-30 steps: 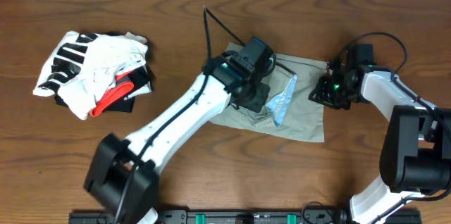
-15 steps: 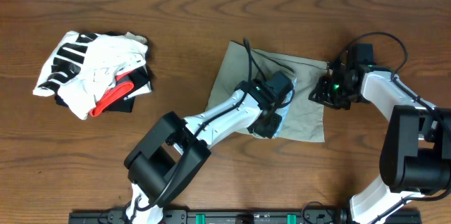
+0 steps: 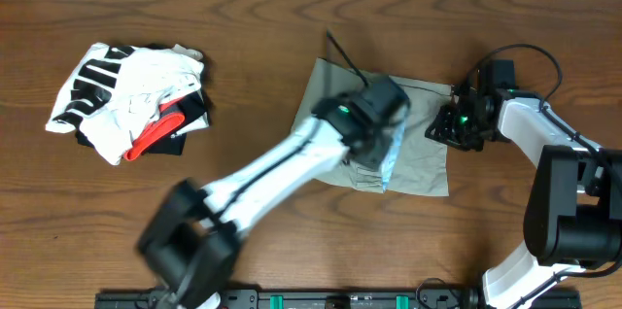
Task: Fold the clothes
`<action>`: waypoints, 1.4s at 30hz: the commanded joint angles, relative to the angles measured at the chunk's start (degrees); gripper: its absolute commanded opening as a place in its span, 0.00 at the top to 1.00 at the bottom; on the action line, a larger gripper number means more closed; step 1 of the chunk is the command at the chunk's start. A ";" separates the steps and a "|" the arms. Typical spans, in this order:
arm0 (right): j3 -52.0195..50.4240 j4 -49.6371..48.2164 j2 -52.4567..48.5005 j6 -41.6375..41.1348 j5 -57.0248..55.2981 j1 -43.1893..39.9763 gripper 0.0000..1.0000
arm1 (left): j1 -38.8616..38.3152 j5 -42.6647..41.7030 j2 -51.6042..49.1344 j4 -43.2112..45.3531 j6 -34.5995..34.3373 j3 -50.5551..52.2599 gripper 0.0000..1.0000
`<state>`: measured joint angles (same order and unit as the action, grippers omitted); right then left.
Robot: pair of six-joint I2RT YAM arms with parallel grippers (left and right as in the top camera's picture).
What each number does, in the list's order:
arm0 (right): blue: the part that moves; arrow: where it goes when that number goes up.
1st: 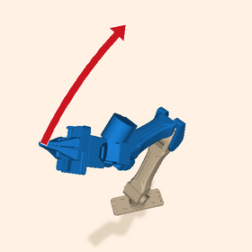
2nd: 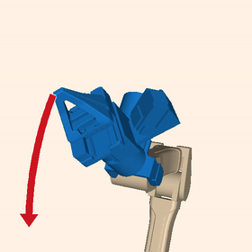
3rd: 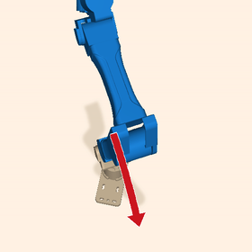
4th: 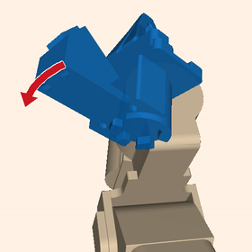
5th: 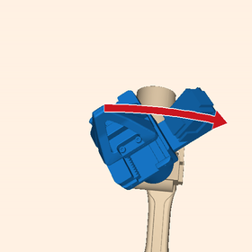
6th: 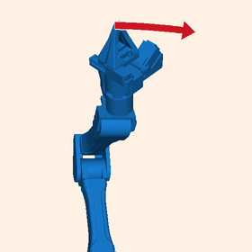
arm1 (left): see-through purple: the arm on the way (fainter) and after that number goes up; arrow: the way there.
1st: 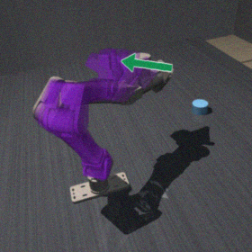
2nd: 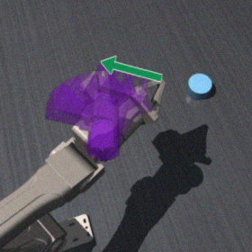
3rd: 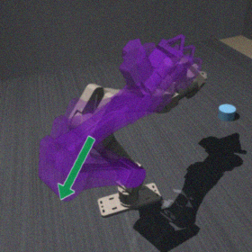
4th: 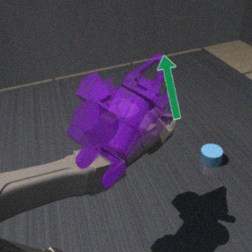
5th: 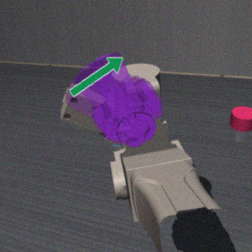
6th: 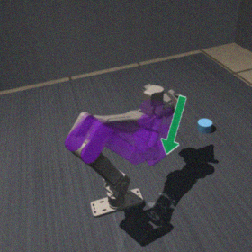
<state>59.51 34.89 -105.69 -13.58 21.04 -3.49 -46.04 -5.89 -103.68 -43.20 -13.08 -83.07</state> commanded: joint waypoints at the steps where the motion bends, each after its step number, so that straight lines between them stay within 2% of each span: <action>1: -1.27 1.09 -1.40 -0.04 -5.70 0.50 0.69 | 4.66 5.55 3.39 0.94 1.66 -1.66 0.56; 5: -1.27 1.27 -1.40 -0.04 -5.73 0.50 0.68 | 7.78 -0.22 1.29 2.51 11.34 -1.51 0.56; 7: -1.27 1.38 -1.40 -0.04 -5.73 0.50 0.68 | 8.92 0.33 -0.20 2.08 14.62 -1.51 0.49; 9: -1.27 1.62 -1.40 -0.04 -5.73 0.50 0.68 | 10.29 1.25 -1.27 2.10 14.80 -1.51 0.43; 13: -1.27 1.97 -1.40 0.46 -5.77 0.50 0.68 | 14.40 0.04 -3.45 3.87 14.80 -1.51 0.39; 17: -1.27 1.95 -1.40 0.57 -5.81 0.50 0.66 | 17.03 -3.10 -5.97 4.98 17.90 -1.51 0.39; 23: -1.27 1.95 -1.40 0.57 -5.81 0.50 0.65 | 16.94 -5.42 -13.31 5.29 23.47 -1.51 0.41; 24: -1.27 1.95 -1.40 0.57 -5.81 0.50 0.65 | 16.96 -4.96 -14.64 5.33 23.56 -1.49 0.44; 26: -1.27 1.92 -1.40 0.57 -5.84 0.50 0.65 | 17.27 -2.27 -17.00 5.14 22.84 -1.49 0.52; 27: -1.27 1.90 -1.40 0.57 -5.86 0.50 0.65 | 17.59 0.50 -18.10 4.92 20.33 -1.49 0.55; 30: -1.27 1.99 -1.40 0.59 -5.86 0.48 0.64 | 18.93 5.73 -19.63 3.30 12.31 -1.49 0.56; 32: -1.27 1.99 -1.40 0.81 -5.79 0.42 0.64 | 20.20 5.64 -19.67 2.12 8.04 -1.49 0.57; 37: 0.63 5.29 0.20 9.51 3.67 -1.81 0.56 | 21.22 5.09 -19.12 -1.25 4.09 -1.51 0.57; 42: 2.89 8.98 4.37 9.38 6.64 -8.09 0.48 | 21.27 5.09 -19.08 -3.13 0.22 -1.51 0.57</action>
<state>60.42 43.33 -104.36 -6.42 25.91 -7.94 -25.47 -4.10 -121.19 -45.25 -8.58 -85.47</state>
